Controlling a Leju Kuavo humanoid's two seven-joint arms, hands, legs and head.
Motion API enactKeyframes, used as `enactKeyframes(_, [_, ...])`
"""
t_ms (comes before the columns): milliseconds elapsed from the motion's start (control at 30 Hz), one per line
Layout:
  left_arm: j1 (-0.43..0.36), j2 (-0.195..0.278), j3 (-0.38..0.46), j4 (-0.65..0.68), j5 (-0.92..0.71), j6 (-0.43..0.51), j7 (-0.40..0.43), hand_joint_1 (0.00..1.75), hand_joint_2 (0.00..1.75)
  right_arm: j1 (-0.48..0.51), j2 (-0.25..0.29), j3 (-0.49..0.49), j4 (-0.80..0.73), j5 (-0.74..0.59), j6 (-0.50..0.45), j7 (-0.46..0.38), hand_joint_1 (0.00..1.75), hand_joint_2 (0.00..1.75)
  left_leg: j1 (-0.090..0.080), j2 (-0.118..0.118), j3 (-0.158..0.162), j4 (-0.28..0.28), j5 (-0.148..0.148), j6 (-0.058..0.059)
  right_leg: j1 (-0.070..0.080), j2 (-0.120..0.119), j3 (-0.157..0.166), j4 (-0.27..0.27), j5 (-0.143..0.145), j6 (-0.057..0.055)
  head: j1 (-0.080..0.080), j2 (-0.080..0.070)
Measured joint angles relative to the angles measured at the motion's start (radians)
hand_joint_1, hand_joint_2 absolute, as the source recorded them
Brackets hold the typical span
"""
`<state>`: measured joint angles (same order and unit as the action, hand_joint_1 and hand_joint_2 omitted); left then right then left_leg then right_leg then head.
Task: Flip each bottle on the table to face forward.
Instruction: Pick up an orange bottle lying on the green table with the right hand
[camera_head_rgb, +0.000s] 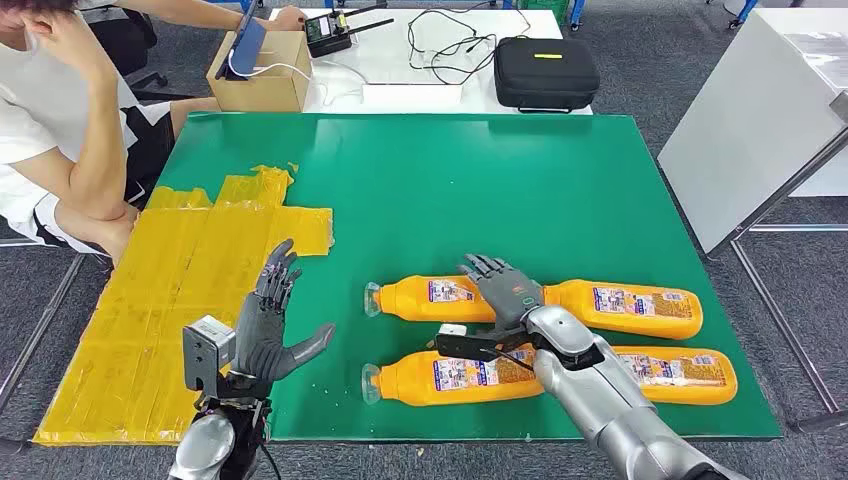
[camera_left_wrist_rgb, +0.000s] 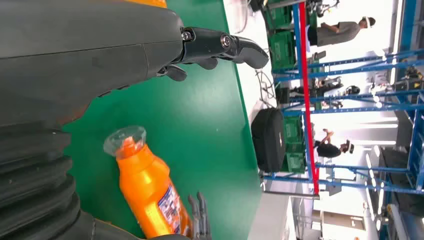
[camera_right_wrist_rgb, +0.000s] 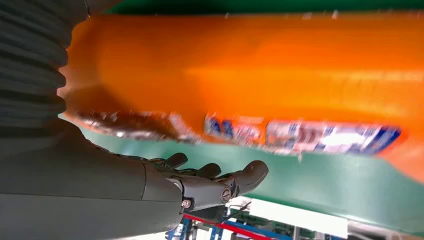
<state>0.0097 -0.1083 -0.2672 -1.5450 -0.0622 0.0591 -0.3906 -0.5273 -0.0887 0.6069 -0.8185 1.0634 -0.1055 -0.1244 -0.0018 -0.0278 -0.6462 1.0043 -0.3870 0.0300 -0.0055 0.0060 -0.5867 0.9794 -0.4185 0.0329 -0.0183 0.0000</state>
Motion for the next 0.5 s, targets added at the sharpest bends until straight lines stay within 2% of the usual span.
enactKeyframes(300, [-0.001,0.0,-0.011,0.015,0.0,0.001,0.0,0.0,1.75,-0.031,0.006,0.041,0.069,0.031,-0.029,0.034,0.0,1.75,0.0,0.001,0.001,0.0,0.0,0.0,0.0,0.0,0.0,0.0,0.0,0.0,0.0,0.0])
enactKeyframes(333, [-0.001,0.0,-0.012,0.016,0.0,0.001,0.0,0.0,1.75,-0.034,0.007,0.044,0.075,0.033,-0.031,0.036,0.2,1.75,0.0,0.001,0.001,0.0,0.0,0.0,0.0,0.0,0.0,0.0,0.0,0.0,0.0,0.0])
enactKeyframes(433, [-0.001,0.0,-0.012,0.019,0.0,0.001,0.0,0.0,1.75,-0.039,0.009,0.051,0.088,0.037,-0.034,0.041,1.21,1.75,0.0,0.001,0.002,0.0,0.0,0.0,0.0,0.0,0.001,0.0,0.0,0.0,0.0,0.0])
enactKeyframes(467, [-0.001,0.0,-0.012,0.02,0.0,0.001,0.0,0.0,1.75,-0.04,0.01,0.054,0.093,0.04,-0.034,0.043,1.39,1.75,0.0,0.001,0.002,0.0,0.0,0.0,0.0,0.0,0.001,0.0,0.0,0.0,0.0,0.0])
enactKeyframes(500, [-0.001,0.0,-0.013,0.021,0.0,0.001,0.0,0.0,1.75,-0.041,0.011,0.056,0.097,0.043,-0.036,0.046,1.47,1.75,0.0,0.001,0.002,0.0,0.0,0.0,0.0,0.0,0.001,0.0,0.0,0.0,0.0,0.0])
